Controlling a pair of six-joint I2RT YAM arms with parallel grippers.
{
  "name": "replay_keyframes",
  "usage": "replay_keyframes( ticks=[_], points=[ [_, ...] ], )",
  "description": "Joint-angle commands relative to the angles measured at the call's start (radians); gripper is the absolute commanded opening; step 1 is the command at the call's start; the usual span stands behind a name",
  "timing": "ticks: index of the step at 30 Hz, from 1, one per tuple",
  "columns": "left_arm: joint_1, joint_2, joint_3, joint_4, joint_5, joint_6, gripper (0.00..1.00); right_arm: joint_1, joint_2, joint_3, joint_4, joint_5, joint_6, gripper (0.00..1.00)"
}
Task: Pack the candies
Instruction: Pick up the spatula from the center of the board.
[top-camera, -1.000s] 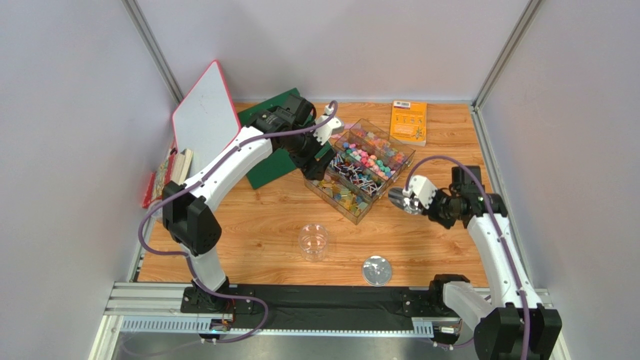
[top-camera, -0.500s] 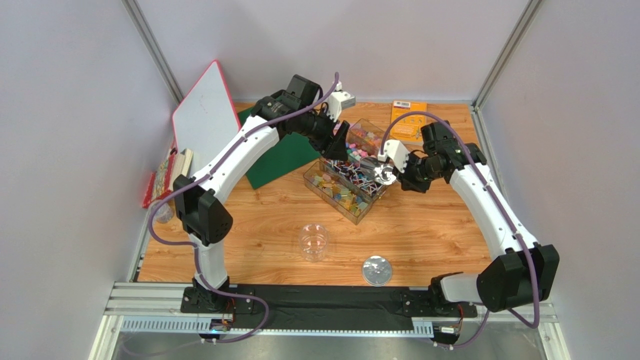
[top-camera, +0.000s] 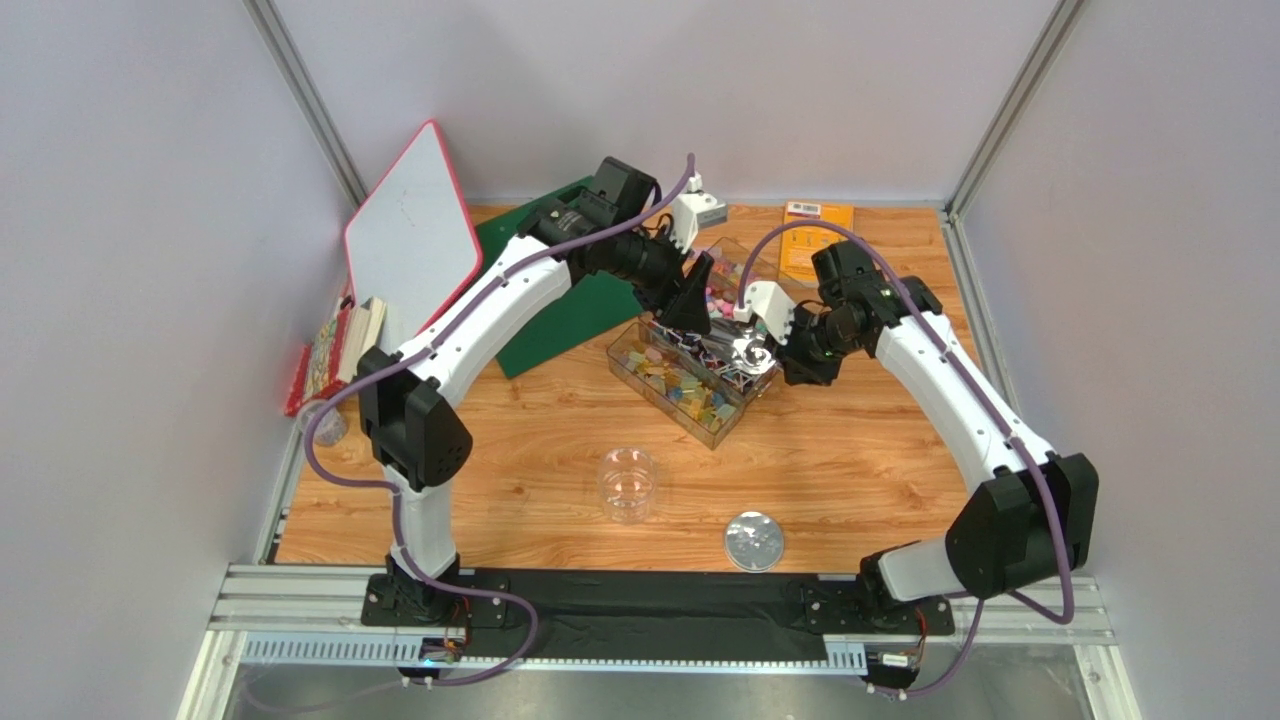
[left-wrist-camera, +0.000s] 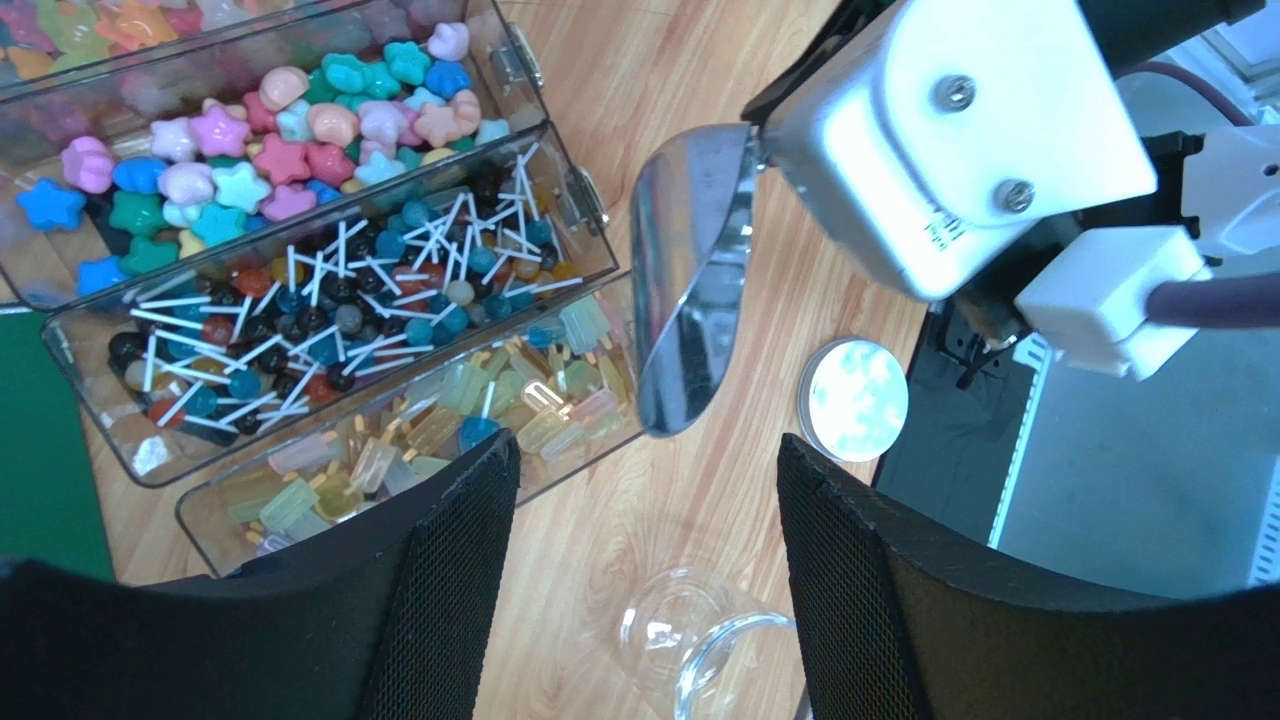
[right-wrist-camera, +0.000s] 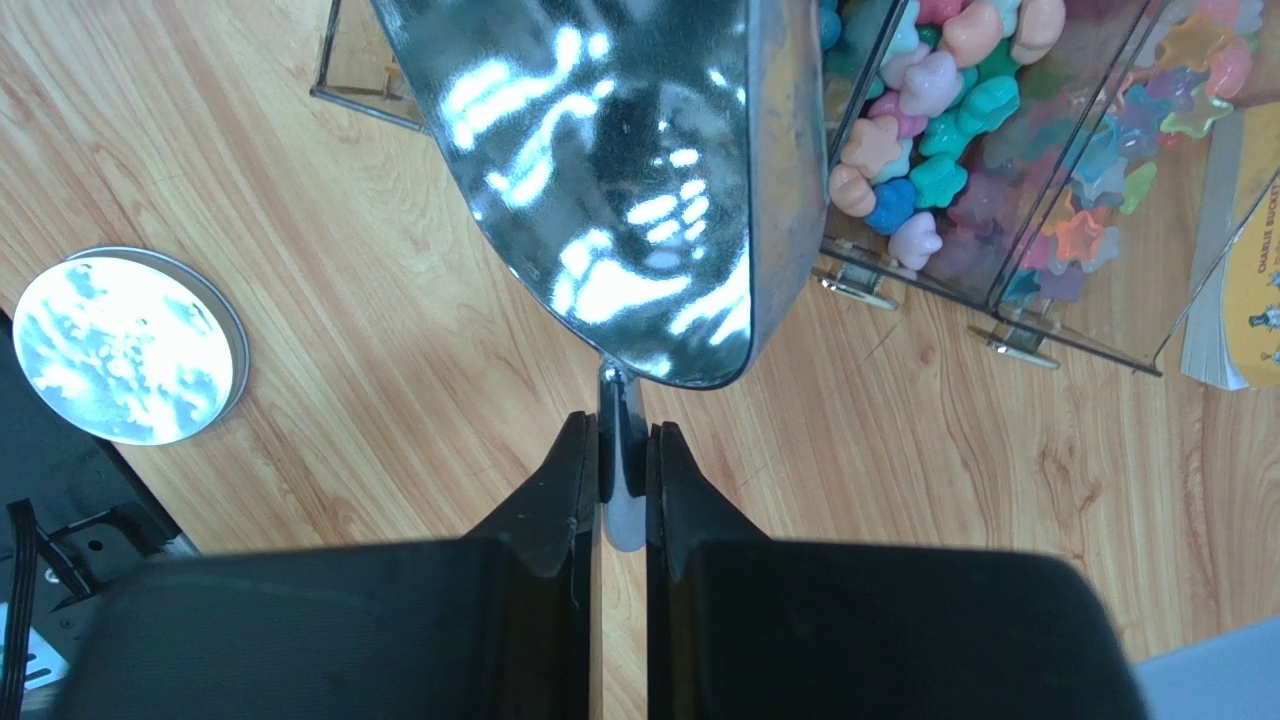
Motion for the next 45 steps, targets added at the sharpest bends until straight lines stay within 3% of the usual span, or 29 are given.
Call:
replay_keyframes(
  ticks=[1,10,13,17,20,22,23,24,28,29,30,34,38,41,45],
  points=[
    [-0.012,0.01,0.005,0.023,0.026,-0.006,0.7,0.024,0.029,0.085,0.057,0.002,0.025,0.0],
    [-0.012,0.029,-0.002,0.036,-0.014,-0.004,0.63,0.061,0.025,0.096,0.057,-0.006,0.019,0.0],
    [-0.012,0.039,0.009,0.04,0.01,-0.004,0.51,0.063,0.011,0.078,0.054,-0.005,0.022,0.0],
    [-0.014,0.045,0.006,0.039,0.055,-0.004,0.22,0.066,-0.003,0.064,0.059,-0.009,0.035,0.0],
    [-0.014,0.039,-0.006,0.027,0.078,0.005,0.07,0.066,-0.006,0.062,0.068,-0.008,0.048,0.0],
    [-0.011,0.033,-0.012,0.014,0.098,0.029,0.0,0.066,-0.017,0.062,0.065,0.0,0.056,0.06],
    [-0.011,0.028,-0.017,-0.002,0.117,0.041,0.0,0.066,-0.029,0.064,0.057,0.006,0.067,0.24],
    [-0.009,0.02,-0.018,-0.012,0.134,0.066,0.0,0.064,-0.061,0.059,0.051,0.006,0.073,0.34],
    [0.017,-0.001,-0.037,-0.046,0.17,0.123,0.0,0.06,-0.228,-0.03,0.115,0.008,0.119,0.48],
    [0.027,-0.003,-0.038,-0.064,0.185,0.134,0.0,0.061,-0.262,-0.081,0.134,0.008,0.134,0.61],
    [0.035,-0.004,-0.037,-0.076,0.196,0.161,0.0,0.061,-0.303,-0.103,0.163,0.005,0.154,0.64],
    [0.075,-0.015,-0.051,-0.128,0.289,0.221,0.0,0.05,-0.539,-0.2,0.243,-0.049,0.22,0.66],
    [0.113,-0.015,-0.122,-0.13,0.473,0.229,0.0,0.049,-0.714,-0.298,0.364,-0.14,0.329,0.63],
    [0.12,-0.003,-0.144,-0.11,0.559,0.181,0.0,0.049,-0.761,-0.375,0.47,-0.149,0.404,0.59],
    [0.12,0.003,-0.156,-0.041,0.624,0.086,0.0,0.049,-0.703,-0.403,0.522,-0.178,0.426,0.56]
  ],
)
